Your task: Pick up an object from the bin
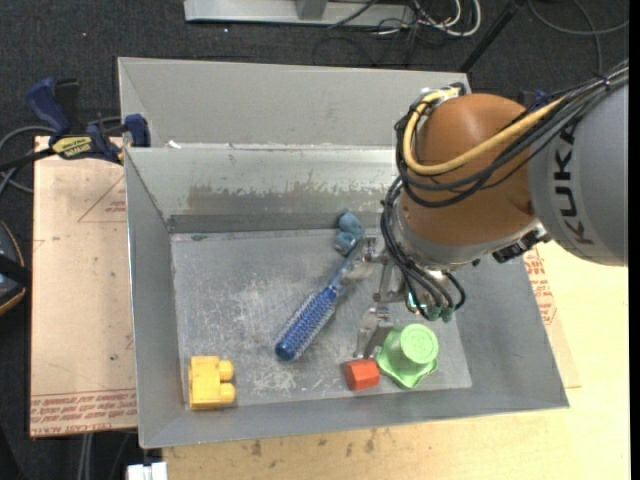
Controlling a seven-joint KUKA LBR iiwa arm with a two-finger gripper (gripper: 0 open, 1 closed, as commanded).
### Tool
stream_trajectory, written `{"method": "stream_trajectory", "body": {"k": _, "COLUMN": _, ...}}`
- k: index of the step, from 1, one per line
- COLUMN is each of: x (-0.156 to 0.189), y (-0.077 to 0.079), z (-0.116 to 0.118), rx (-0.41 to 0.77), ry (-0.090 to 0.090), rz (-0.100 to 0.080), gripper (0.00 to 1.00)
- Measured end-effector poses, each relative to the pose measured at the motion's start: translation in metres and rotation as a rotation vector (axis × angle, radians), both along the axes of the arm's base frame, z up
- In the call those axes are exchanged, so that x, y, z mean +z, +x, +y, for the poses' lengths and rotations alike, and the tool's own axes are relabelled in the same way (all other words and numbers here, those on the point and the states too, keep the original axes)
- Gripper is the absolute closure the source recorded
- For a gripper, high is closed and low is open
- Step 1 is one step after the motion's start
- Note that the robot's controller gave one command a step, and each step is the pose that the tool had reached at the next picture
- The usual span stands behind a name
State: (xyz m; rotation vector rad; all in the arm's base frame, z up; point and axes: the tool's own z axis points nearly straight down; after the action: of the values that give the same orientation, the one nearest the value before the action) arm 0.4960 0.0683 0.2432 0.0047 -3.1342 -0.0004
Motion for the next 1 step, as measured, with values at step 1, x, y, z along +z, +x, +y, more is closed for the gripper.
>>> {"method": "stream_trajectory", "body": {"k": 1, "x": -0.1686, "y": 0.0695, "z": 0.0015, "rx": 0.259, "ry": 0.004, "rz": -0.018, "gripper": 0.0}}
